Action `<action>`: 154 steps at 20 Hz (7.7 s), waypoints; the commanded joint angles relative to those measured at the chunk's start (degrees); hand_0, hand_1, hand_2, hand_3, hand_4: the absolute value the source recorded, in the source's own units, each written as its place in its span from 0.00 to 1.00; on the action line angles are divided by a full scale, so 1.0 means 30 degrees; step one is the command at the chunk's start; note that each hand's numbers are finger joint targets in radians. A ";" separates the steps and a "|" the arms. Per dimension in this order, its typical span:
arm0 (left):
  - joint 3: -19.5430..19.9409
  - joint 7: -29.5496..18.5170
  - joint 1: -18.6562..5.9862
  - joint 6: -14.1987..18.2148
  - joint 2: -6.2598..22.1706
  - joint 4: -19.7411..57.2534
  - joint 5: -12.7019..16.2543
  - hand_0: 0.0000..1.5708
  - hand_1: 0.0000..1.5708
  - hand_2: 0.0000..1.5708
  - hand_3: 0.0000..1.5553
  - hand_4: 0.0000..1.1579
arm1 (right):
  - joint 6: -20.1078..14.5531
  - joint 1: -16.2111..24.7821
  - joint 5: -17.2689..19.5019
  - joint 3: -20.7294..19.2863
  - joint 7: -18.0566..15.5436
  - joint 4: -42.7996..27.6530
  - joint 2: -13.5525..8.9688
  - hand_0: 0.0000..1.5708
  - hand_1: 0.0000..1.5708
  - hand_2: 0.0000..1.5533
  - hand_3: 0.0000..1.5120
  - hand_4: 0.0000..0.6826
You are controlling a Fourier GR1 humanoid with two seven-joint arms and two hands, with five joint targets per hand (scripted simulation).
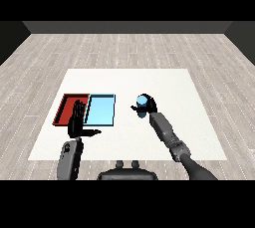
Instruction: Pick the blue can and put it in the blue box
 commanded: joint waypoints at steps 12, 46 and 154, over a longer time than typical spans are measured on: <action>-0.2679 0.3166 -0.1045 0.0477 -0.0434 0.0252 -0.0361 0.00 0.00 0.00 0.00 0.00 | 0.0503 0.0667 0.0568 0.1002 0.1305 -0.6302 -0.0665 0.92 0.92 0.93 0.94 0.97; -0.8315 0.1434 -0.6843 0.5914 -0.0795 0.9084 0.1712 0.00 0.00 0.00 0.00 0.00 | -0.2088 0.5177 0.0775 0.6172 0.6138 -1.7364 0.0324 0.89 0.89 0.93 0.93 1.00; -0.2812 0.3970 -1.3803 0.8267 0.4530 2.2664 0.0036 1.00 1.00 1.00 0.96 0.92 | -0.0952 1.4319 -0.3563 0.2161 0.5750 -2.6712 -0.3598 0.00 0.00 0.00 0.00 0.00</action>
